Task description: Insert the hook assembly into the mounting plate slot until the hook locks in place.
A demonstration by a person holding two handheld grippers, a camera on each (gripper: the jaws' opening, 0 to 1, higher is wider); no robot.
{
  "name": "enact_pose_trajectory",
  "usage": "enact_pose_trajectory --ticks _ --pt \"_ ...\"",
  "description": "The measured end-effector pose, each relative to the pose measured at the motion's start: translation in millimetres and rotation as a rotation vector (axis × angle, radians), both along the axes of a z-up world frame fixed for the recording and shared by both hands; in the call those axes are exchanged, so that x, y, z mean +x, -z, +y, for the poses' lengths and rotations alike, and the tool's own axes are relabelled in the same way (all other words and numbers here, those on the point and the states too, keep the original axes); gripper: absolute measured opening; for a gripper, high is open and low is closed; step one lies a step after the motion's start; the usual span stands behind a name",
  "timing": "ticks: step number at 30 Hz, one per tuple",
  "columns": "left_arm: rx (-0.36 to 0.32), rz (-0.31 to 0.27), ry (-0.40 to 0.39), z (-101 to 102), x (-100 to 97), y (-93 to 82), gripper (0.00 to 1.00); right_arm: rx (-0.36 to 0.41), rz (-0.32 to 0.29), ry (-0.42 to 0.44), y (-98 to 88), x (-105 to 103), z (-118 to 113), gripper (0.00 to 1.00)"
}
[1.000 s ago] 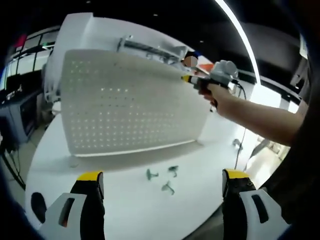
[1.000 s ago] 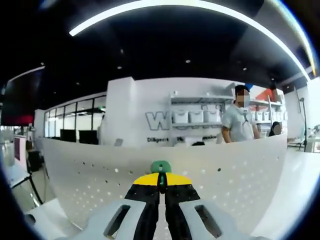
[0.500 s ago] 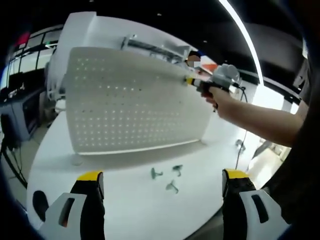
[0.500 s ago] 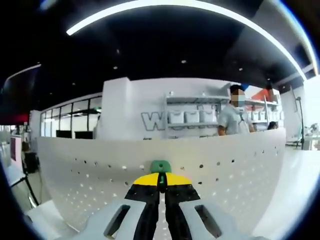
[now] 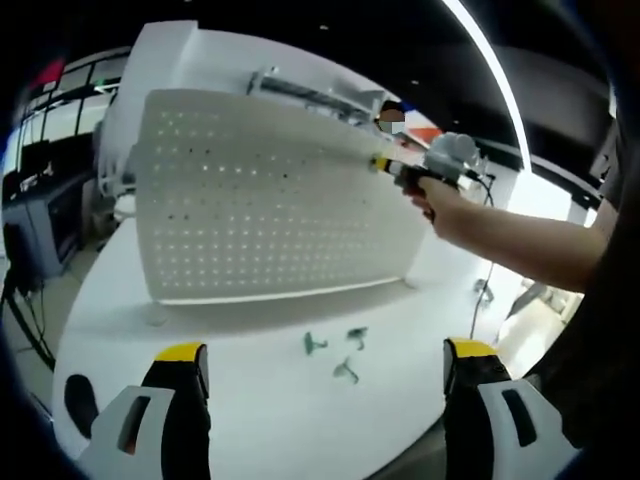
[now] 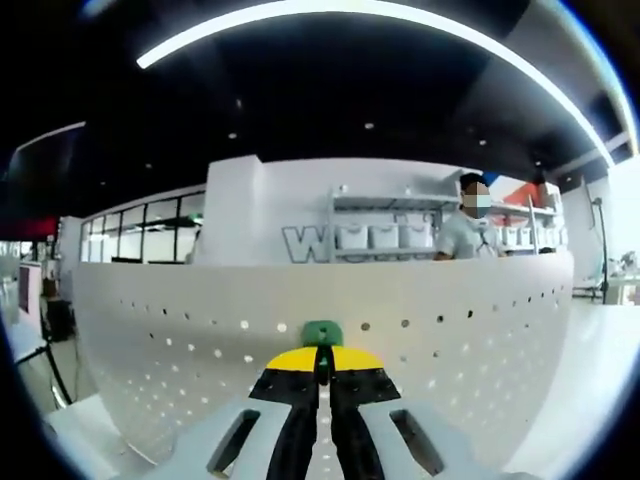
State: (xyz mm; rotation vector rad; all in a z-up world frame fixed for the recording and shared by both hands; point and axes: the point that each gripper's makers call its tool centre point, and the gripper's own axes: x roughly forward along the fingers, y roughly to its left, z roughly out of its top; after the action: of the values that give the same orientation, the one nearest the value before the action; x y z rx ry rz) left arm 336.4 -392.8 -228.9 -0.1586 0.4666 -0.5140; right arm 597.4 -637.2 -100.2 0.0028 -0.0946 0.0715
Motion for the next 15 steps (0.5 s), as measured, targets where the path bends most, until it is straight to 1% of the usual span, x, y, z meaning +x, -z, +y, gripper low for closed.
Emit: enact_pose_trajectory --ticks 1,2,3,5,10,11,12,15 --pt "0.002 -0.003 0.001 -0.6 0.1 -0.2 0.99 0.001 0.001 -0.002 0.0 0.0 0.2 0.01" --pt "0.002 -0.004 0.001 -1.3 0.1 -0.3 0.99 0.018 0.016 -0.013 -0.2 -0.5 0.4 0.01" --pt "-0.001 -0.007 0.002 -2.4 -0.1 -1.2 1.0 0.029 0.047 -0.028 2.6 -0.8 1.8 0.01" --pt "-0.002 -0.013 0.003 -3.7 -0.7 -2.4 0.99 0.032 0.055 -0.041 0.2 0.5 0.6 0.02" --pt "0.002 -0.008 0.008 -5.2 -3.8 -0.9 0.99 0.016 0.074 -0.044 2.4 -0.6 2.9 0.04" --pt "0.001 -0.012 0.005 -4.7 -4.2 -2.2 0.99 0.027 0.093 -0.057 3.0 -0.1 4.0 0.05" --pt "-0.003 -0.021 -0.003 -3.3 -4.4 -5.0 0.99 0.035 0.098 -0.062 2.3 0.0 4.6 0.06" --pt "-0.004 -0.029 -0.014 0.4 -4.4 -7.2 0.98 0.015 0.101 -0.061 0.8 0.0 3.3 0.06"
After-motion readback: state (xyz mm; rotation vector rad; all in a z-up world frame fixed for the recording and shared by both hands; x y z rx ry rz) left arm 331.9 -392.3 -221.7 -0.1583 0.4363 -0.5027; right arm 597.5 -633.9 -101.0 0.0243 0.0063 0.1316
